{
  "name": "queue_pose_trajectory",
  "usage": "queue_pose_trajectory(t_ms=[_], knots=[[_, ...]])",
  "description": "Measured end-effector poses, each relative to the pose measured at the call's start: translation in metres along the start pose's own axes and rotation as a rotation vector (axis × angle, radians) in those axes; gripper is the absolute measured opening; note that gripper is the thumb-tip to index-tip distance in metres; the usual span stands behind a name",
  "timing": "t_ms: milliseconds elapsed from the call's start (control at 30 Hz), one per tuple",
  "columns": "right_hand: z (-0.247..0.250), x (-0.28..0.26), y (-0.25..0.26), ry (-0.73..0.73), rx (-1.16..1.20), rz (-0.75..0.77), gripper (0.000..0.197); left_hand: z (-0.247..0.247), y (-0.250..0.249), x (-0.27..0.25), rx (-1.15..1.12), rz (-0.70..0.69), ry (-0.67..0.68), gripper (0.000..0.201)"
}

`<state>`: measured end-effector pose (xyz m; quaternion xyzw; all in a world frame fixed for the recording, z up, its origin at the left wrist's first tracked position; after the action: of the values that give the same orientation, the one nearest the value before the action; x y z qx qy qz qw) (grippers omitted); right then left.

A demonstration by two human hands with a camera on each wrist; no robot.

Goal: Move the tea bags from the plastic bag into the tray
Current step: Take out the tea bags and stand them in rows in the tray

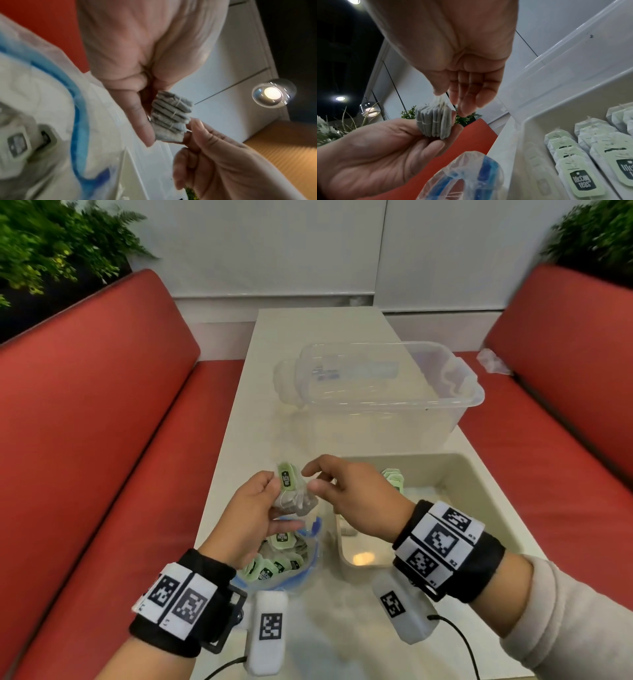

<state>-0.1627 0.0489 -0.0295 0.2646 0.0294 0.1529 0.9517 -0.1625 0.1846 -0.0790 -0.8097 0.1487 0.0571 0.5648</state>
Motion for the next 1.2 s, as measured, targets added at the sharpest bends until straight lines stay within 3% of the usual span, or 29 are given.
queue_pose_trajectory(t_ms=[200,367,467,600,733,1067,1200], knots=[[0.009,-0.003,-0.013,-0.005,-0.032,-0.037,0.023,-0.025,0.01,0.001,-0.249,0.106,0.016,0.029],[0.016,-0.01,-0.033,-0.035,-0.044,-0.105,0.018,-0.052,0.019,0.004,-0.217,0.155,0.115,0.049],[0.022,-0.013,-0.045,-0.05,-0.016,-0.117,0.007,-0.063,0.023,0.007,-0.162,0.137,0.133,0.037],[0.033,-0.016,-0.065,-0.064,-0.005,-0.153,0.008,-0.073,0.026,0.011,-0.158,0.106,0.132,0.027],[0.042,-0.019,-0.075,-0.068,0.097,-0.16,0.015,-0.083,0.03,0.013,-0.156,0.103,0.155,0.026],[0.061,-0.017,-0.101,-0.058,0.225,-0.183,0.004,-0.102,0.038,0.023,-0.181,0.098,0.13,0.019],[0.063,-0.013,-0.105,0.041,0.191,-0.144,0.013,-0.11,0.039,0.027,-0.143,0.075,0.151,0.019]])
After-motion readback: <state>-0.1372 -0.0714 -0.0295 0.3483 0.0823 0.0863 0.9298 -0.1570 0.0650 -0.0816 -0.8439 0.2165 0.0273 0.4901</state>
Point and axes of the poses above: each hand's wrist, its own x-axis towards the middle knuckle, its own z-axis out of the back of the hand, y = z × x, the point moved 6 cm from there along x, towards the middle knuckle, and after that the axes turned 12 degrees about -x, right-handed, at the moved point
